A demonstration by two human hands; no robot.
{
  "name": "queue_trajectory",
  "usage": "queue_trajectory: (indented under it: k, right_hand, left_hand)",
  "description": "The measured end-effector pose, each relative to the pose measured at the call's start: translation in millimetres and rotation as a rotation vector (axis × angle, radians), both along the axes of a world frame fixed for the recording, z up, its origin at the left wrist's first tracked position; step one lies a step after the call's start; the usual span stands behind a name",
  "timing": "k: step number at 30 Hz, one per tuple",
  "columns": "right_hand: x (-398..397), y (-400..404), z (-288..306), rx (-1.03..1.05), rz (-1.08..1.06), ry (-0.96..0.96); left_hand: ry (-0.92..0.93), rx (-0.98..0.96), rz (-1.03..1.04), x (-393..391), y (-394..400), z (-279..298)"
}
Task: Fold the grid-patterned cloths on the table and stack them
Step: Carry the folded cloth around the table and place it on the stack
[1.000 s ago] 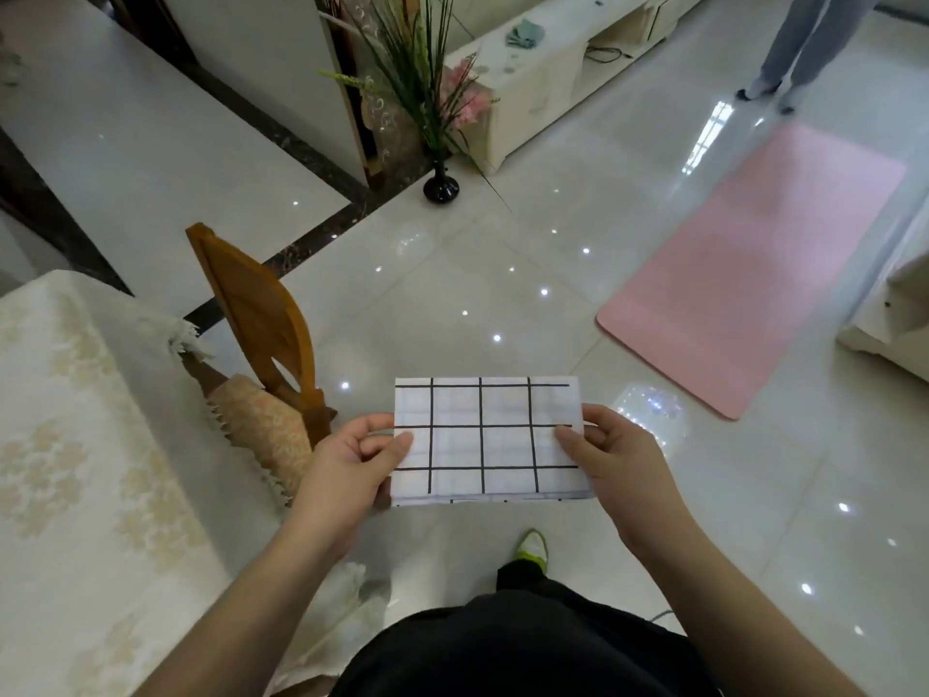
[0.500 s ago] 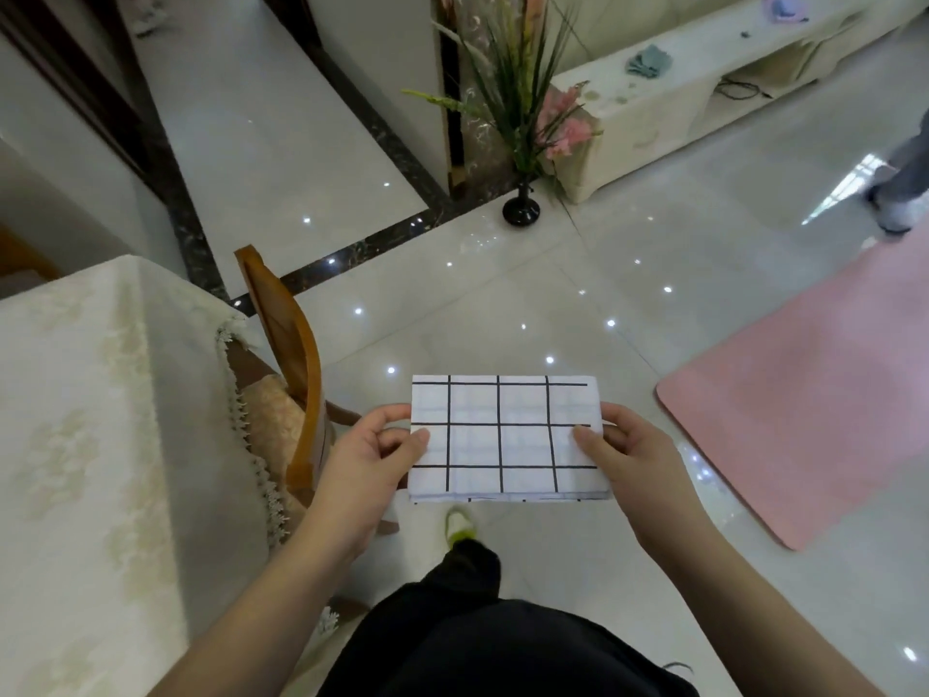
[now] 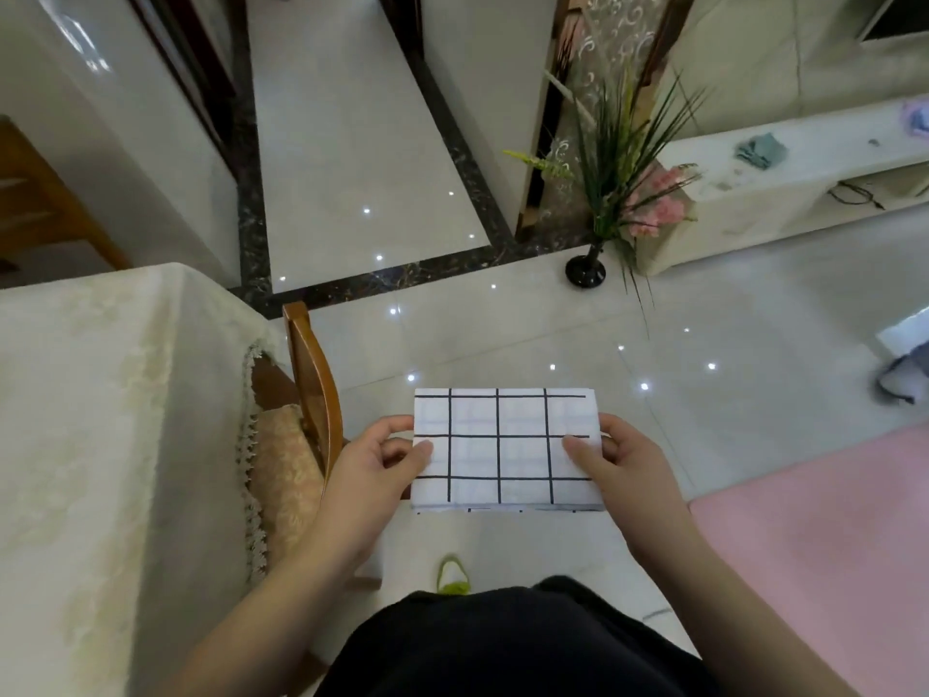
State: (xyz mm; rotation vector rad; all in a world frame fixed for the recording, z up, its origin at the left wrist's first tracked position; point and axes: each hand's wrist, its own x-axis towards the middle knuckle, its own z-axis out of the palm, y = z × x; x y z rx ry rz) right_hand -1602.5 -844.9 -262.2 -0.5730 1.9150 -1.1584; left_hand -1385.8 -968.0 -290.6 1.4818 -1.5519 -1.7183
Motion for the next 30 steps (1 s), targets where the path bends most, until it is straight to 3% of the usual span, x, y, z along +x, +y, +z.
queue_trajectory:
  k: [8,19,30]
  right_hand:
    - [-66.2,-85.3,-10.9,0.016,0.124,-0.015]
    - [-178.0,-221.5,-11.1,-0.009,0.376,-0.081]
    - [-162.2,-353.6,-18.2,0.0,0.579,-0.093]
  left_hand:
    - [-0.068,0.006,0.106,-50.7,-55.3,-1.5]
    - [-0.027,-0.001,0.324,-143.4,-130.1,23.0]
    - [0.039,0.016,0.628,-136.8,-204.1,21.3]
